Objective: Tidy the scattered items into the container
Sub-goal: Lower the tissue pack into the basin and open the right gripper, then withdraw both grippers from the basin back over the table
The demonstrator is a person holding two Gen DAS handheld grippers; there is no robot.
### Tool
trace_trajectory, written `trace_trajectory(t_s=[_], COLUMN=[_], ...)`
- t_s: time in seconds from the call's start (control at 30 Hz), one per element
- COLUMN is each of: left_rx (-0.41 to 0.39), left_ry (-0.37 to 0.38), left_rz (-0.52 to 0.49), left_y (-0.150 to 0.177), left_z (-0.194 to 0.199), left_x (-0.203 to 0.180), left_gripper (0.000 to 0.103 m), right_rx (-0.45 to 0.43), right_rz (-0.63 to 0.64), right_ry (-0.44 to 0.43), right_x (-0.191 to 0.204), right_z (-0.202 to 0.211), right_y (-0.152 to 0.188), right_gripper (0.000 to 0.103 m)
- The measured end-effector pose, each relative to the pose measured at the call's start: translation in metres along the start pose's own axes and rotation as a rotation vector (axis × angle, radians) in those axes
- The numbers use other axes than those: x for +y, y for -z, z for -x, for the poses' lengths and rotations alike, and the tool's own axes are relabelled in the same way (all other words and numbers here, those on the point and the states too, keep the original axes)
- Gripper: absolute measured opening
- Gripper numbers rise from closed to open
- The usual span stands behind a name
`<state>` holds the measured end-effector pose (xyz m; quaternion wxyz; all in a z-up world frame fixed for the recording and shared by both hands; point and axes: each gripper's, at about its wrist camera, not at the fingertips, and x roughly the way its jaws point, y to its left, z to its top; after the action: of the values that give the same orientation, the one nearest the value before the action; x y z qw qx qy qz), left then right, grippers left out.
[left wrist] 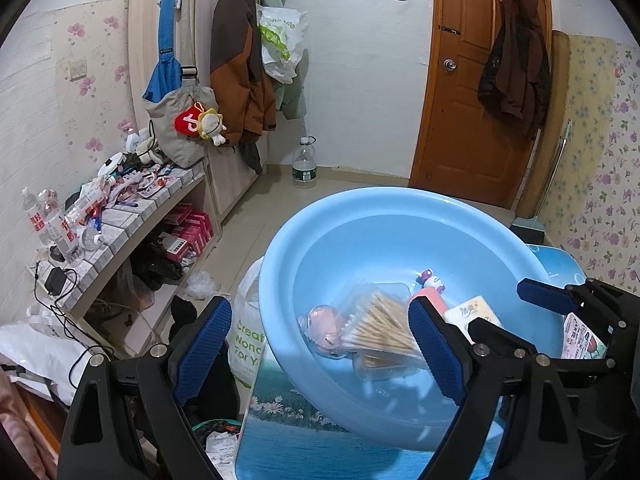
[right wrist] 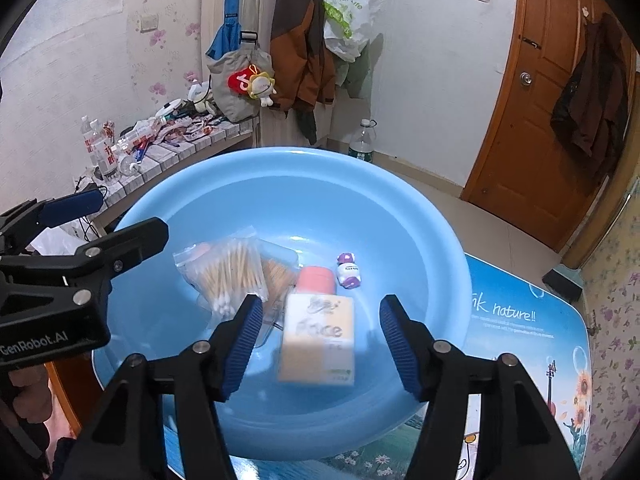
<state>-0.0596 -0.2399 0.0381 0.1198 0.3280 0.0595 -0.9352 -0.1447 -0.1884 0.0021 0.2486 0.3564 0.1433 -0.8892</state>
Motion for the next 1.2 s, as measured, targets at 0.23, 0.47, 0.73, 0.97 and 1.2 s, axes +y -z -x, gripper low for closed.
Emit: trace_trajectory(t_s=[0.23,0.47,0.73,0.97,1.2], left_rx=[-0.004,-0.018,-0.027,-0.045,-0.063], left_ry=[-0.002,-0.010,-0.011,-0.004,0.013], left_rz=[-0.004,-0.010,-0.020,-0.043,-0.069], left_y=[-0.002,-0.007,-0.008,-0.004,0.001], left_z=[0.001,0.011,0.026,0.048,0.072], left_x=[-0.002,-0.007,-0.017,-0.035,-0.059], left_gripper=[0.090,0.090,0.093,0.096,0.101], right_rx=[-0.002,-0.017,-0.041,-0.076,-0.107], right_rz=[0.003,0.002,-0.014,-0.032,-0.052], right_ry=[0.002,-0.002,-0.011,-0.001,0.016], right_x=[0.000,0.000,-0.007,-0.017,-0.031], right_z=[0.001,0.011,0.031,0.059,0.092], right_y=[-0.001,-0.001,0.002,0.010,0.025], right_gripper=[0.063,0.063,0.063,0.063,0.063])
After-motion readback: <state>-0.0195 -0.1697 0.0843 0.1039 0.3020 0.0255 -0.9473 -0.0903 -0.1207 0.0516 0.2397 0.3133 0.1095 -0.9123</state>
